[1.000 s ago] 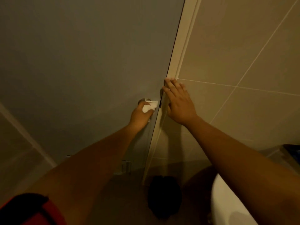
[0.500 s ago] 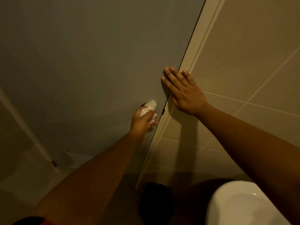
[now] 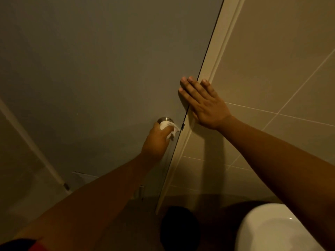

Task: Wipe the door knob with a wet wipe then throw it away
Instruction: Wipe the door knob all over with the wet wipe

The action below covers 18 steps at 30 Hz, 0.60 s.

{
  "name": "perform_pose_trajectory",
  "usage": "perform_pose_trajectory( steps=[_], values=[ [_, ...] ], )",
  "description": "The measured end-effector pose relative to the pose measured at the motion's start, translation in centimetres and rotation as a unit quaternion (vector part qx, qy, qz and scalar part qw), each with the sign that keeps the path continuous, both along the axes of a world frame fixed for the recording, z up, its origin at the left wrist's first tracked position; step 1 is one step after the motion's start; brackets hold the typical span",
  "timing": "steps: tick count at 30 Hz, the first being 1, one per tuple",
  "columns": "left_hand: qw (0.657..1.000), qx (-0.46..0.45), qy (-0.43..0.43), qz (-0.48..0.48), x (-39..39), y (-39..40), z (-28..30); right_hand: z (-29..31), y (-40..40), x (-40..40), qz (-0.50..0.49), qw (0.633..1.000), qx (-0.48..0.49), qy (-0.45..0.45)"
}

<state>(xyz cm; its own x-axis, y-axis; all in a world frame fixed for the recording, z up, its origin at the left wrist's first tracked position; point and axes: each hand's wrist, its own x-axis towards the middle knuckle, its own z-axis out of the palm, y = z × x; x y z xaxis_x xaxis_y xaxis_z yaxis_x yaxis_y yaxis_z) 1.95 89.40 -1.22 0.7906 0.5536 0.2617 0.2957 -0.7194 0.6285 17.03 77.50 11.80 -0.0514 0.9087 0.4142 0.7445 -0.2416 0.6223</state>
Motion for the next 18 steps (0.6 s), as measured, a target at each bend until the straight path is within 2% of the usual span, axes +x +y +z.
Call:
perform_pose_trajectory(
  steps=[1,2,3,5,7,10,12,14,18],
  values=[
    [0.999,0.008,-0.031,-0.010,-0.1,-0.1,-0.4,0.0,0.0,0.1,0.001,1.000,-0.001,0.001],
    [0.997,-0.028,-0.073,-0.014,-0.2,-0.2,-0.7,0.0,0.0,0.1,-0.001,1.000,-0.002,0.000],
    [0.986,-0.114,-0.118,-0.013,-0.3,-0.6,-0.6,-0.1,0.0,0.1,-0.003,1.000,-0.003,-0.003],
    [0.931,-0.316,-0.183,-0.013,-0.3,-1.1,0.4,0.0,0.0,0.1,-0.007,1.000,-0.005,-0.005],
    [0.870,-0.456,-0.189,0.003,0.0,-1.0,1.2,0.0,-0.1,0.0,-0.005,1.000,-0.005,0.001],
    [0.784,-0.578,-0.226,-0.007,0.4,-0.7,0.9,-0.2,-0.1,-0.4,-0.004,1.000,0.005,0.019],
    [0.748,-0.619,-0.238,-0.012,0.4,-0.7,0.8,-0.5,0.0,-0.9,-0.007,0.999,0.016,0.046],
    [0.738,-0.634,-0.229,-0.011,0.3,-0.6,0.8,-1.1,0.1,-1.5,0.000,0.996,0.020,0.083],
    [0.793,-0.585,-0.165,-0.025,-0.5,0.0,0.5,-3.6,-0.7,-2.0,0.021,0.989,-0.011,0.145]
  ],
)
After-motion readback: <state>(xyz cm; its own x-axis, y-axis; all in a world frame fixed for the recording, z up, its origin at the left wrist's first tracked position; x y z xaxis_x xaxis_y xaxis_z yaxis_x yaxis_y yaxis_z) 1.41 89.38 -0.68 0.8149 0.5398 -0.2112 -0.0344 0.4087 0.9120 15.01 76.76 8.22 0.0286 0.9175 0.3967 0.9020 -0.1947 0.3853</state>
